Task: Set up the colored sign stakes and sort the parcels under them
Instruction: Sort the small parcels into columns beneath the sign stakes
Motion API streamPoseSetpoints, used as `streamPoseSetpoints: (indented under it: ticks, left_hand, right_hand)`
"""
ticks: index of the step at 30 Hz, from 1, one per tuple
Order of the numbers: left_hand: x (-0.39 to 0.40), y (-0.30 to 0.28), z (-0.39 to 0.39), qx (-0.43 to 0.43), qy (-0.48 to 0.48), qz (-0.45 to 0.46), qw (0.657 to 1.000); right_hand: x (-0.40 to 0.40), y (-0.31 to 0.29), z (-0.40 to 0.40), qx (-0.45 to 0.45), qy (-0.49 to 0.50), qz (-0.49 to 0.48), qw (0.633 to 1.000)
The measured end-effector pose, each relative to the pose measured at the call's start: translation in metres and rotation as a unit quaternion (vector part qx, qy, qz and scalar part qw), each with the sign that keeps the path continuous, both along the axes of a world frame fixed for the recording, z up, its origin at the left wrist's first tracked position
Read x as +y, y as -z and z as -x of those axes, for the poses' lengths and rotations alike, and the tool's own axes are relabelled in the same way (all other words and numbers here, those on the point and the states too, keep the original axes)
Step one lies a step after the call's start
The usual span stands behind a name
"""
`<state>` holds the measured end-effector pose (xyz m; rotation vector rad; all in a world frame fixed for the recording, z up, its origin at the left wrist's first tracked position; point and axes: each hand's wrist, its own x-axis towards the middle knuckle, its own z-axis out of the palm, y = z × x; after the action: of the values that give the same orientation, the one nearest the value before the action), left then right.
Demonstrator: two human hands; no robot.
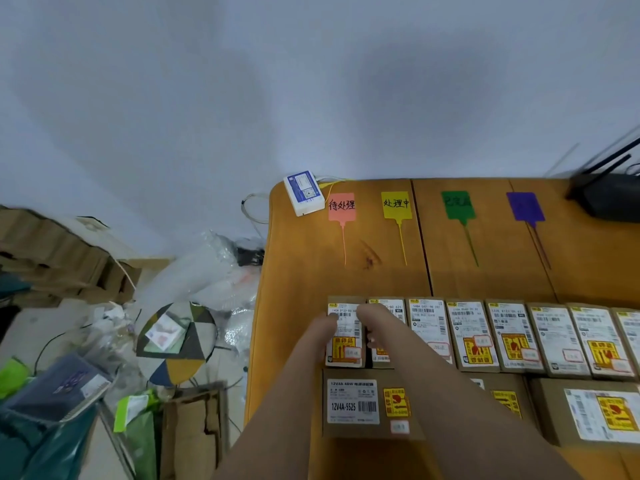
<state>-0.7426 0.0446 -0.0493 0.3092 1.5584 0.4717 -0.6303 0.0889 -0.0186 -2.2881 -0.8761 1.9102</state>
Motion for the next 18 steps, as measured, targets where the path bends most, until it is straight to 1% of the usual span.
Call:
streamPoseSetpoints:
  ticks: [3, 5, 10, 13, 15, 18]
  left_hand:
    - [-0.001, -0.035, -0.003, 0.020, -0.018, -0.029, 0.999]
    - [0.002, -0.052, 0.002, 0.038, -0.024, -0.063, 0.997]
    - [0.007, -0.106, 0.009, 0.054, -0.036, -0.136, 0.989]
    - [0.006, -0.148, 0.003, 0.036, -0.048, -0.206, 0.977]
    - [0.003, -0.178, -0.004, 0.013, -0.065, -0.266, 0.962]
    - [-0.012, -0.226, -0.017, -0.018, -0.067, -0.343, 0.937]
  right_hand:
    - [0.004, -0.008, 0.000, -0.002, 0.025, -0.016, 1.000]
    - [0.009, -0.023, -0.003, 0.024, 0.040, -0.030, 0.998]
    - [0.016, -0.081, -0.020, 0.097, 0.015, -0.096, 0.991]
    - [0.015, -0.124, -0.036, 0.141, 0.004, -0.176, 0.974]
    - [0.009, -0.156, -0.050, 0.167, 0.008, -0.226, 0.960]
    - [-0.009, -0.207, -0.070, 0.234, 0.027, -0.266, 0.935]
